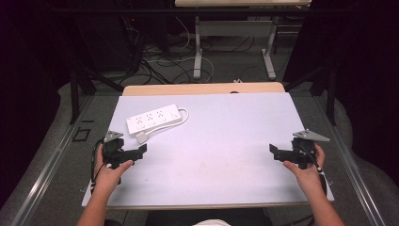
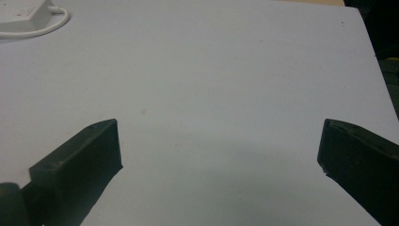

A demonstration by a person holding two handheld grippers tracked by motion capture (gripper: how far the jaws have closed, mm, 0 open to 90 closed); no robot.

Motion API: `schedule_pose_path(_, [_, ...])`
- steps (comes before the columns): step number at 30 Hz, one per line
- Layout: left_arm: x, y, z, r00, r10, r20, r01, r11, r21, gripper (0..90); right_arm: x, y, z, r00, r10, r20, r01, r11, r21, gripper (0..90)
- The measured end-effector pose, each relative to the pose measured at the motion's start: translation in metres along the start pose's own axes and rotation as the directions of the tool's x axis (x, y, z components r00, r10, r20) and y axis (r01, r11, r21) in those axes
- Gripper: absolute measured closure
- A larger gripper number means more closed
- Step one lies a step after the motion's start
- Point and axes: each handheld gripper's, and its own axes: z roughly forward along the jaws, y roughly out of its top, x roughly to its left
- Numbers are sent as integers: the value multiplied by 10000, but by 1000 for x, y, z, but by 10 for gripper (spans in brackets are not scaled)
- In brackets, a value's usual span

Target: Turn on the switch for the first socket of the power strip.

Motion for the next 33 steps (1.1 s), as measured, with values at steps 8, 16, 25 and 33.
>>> schedule_pose_path(8, [0,1,-4,9997,-262,-16,262,9996,-49,6,11,-1,0,9998,-179,104,179,9998,-33,0])
schedule_pose_path(16, [-2,20,-8,9953,-858,439,867,9960,-206,16,15,-3,-11,9975,-544,459,561,9977,-373,0])
schedule_pose_path(25, [0,34,-16,9937,-979,548,993,9948,-243,23,14,-1,-14,9981,-312,524,339,9982,-499,0])
schedule_pose_path(33, [-6,46,-14,9951,-829,536,847,9959,-324,37,13,-2,-11,9986,-245,474,270,9982,-528,0])
